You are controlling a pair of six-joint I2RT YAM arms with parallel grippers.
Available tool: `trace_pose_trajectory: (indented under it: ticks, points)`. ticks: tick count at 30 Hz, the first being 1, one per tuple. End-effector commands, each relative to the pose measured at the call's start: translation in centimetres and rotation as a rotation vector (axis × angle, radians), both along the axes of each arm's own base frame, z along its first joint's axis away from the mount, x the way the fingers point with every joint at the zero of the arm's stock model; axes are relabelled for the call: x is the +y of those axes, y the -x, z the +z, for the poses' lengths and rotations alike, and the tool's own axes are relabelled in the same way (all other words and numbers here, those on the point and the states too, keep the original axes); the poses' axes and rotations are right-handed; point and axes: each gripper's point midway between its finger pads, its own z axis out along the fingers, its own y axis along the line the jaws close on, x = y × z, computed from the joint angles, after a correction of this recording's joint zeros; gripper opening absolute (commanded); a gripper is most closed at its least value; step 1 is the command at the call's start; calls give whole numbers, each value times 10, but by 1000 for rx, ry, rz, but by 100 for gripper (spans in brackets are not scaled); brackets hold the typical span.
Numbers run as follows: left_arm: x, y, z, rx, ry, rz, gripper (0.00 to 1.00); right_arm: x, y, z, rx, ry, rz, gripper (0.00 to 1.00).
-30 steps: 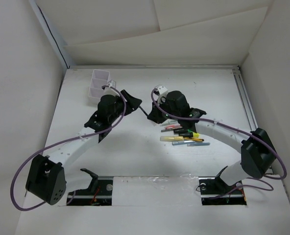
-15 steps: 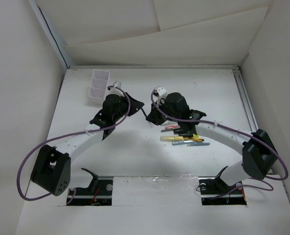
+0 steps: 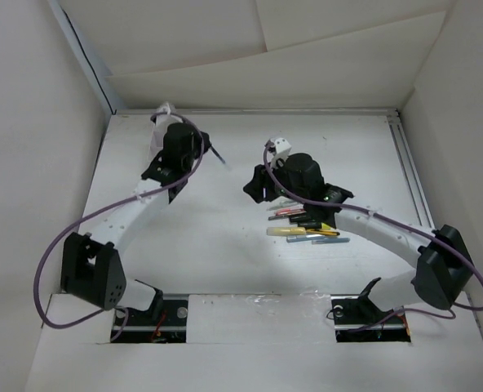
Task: Sort the stationery into containers
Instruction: Place the stationery into the container
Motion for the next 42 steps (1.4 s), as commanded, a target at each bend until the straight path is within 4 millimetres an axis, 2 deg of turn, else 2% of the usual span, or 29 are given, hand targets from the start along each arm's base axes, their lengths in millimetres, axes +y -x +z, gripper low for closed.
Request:
trace_pose_trajectory:
  ticks: [1,2,3,4,6,7,10,11,14,15,17,18,19,20,23,25,30,32,33,34,36,38,42]
  points:
    - [41,-44,51,-77,-99,215,0,-11,-9,14,-63,-58,-103,56]
    - [47,-54,55,-73,-104,239,0,-13,-13,13,-70,-67,-128,56]
    - [49,-74,63,-77,-117,254,0,-15,-14,8,-72,-64,-140,56]
    - [72,-84,60,-52,-142,297,0,-17,-14,5,-63,-68,-154,56]
    - [96,-103,61,-31,-159,332,0,-17,-14,3,-63,-68,-155,56]
    - [124,-120,64,-25,-178,384,0,-17,-14,3,-63,-68,-155,56]
    - [169,-140,54,19,-227,470,0,-21,-12,8,-68,-83,-166,56]
    - [195,-141,49,43,-252,515,0,-21,-12,6,-70,-85,-166,56]
    - [222,-144,38,68,-302,572,0,-23,-15,9,-79,-94,-175,56]
    - [229,-145,41,52,-323,585,0,-20,-15,4,-68,-87,-165,56]
    - [232,-146,39,40,-349,592,0,-19,-15,-1,-53,-84,-145,56]
    - [233,-150,46,12,-350,593,0,-17,-14,-5,-43,-78,-137,56]
    - [233,-152,38,27,-363,588,0,-17,-14,-6,-43,-78,-137,56]
    - [233,-153,45,9,-365,589,0,-15,-14,-1,-47,-87,-127,56]
    - [231,-163,39,13,-364,577,0,-12,-15,-7,-37,-82,-116,56]
    - [230,-168,48,-26,-359,572,0,-9,-17,-12,-28,-73,-117,56]
    - [230,-181,34,-14,-372,566,0,-5,-17,-16,-16,-69,-100,56]
    - [231,-186,38,-35,-382,566,0,-5,-17,-17,-16,-69,-99,56]
    - [231,-190,32,-34,-382,565,0,-5,-18,-17,-23,-63,-96,56]
    - [231,-191,38,-45,-379,568,0,-5,-18,-17,-23,-63,-96,56]
    - [225,-198,33,-51,-377,560,0,-4,-16,-17,-20,-66,-86,56]
    - [225,-200,38,-70,-371,563,0,-3,-15,-16,-17,-68,-76,56]
    - [205,-208,34,-86,-364,525,0,-3,-15,-16,-17,-68,-76,56]
